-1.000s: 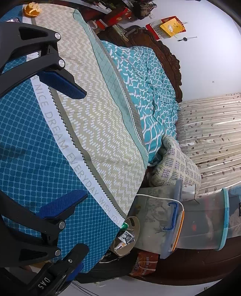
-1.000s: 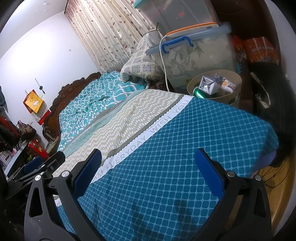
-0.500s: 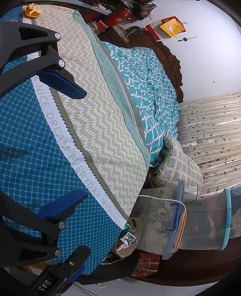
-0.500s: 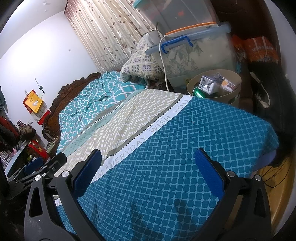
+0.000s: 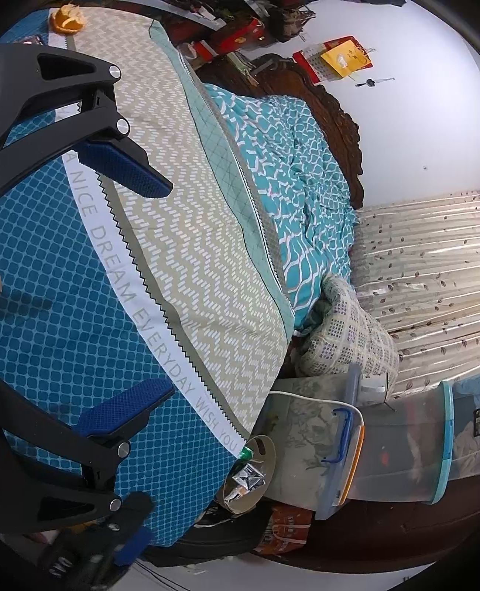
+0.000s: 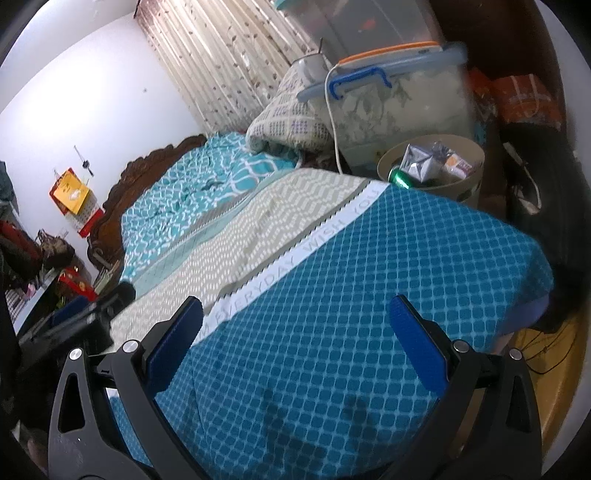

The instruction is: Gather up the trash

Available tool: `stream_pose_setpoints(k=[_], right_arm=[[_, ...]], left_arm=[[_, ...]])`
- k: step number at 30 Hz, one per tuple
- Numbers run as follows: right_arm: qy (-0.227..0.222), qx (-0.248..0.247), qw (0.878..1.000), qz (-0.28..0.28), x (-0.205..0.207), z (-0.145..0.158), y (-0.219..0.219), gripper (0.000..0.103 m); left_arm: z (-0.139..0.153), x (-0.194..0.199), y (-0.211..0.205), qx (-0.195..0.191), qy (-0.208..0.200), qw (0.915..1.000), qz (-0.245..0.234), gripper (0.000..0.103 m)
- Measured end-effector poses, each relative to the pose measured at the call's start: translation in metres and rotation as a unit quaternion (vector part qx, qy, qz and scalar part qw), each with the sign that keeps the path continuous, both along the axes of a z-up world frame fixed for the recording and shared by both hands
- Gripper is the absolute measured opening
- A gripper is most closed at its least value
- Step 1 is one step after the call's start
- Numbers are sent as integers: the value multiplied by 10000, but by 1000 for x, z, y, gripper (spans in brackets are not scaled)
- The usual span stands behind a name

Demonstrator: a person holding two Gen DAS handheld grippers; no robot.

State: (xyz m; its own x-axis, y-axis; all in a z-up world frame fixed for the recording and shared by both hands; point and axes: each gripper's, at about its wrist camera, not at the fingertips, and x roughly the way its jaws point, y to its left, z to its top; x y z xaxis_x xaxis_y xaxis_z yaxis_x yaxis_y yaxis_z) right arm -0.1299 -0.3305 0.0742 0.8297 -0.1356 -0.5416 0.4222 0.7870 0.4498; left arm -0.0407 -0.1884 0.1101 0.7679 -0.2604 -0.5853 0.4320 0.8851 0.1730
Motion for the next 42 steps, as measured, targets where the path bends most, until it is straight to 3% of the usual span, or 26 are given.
stream_pose_setpoints(k=[9,17,21,29,34,42], right_arm=[[120,2,9997,197,-8,-5,16,99],[-61,-23,9995,313,-15,-5,27,100],[3,151,9973,716,-5,-9,31,100],[-323,-173,9993,-29,-23,13,13,100],[-107,-478,9988,84,-18,21,16,100],[-71,-502,9983,278,-14,22,16,100]], left_arm=[[5,3,8,-181,-22,9998,95,94],[7,-1,10,-228,-242,9993,187,94],[7,0,9,-271,-150,9994,129,94],[9,-6,3,-65,-209,9998,26,94],[9,-9,2,-100,-145,9998,-52,94],[8,-9,1,-64,-140,9999,-54,94]])
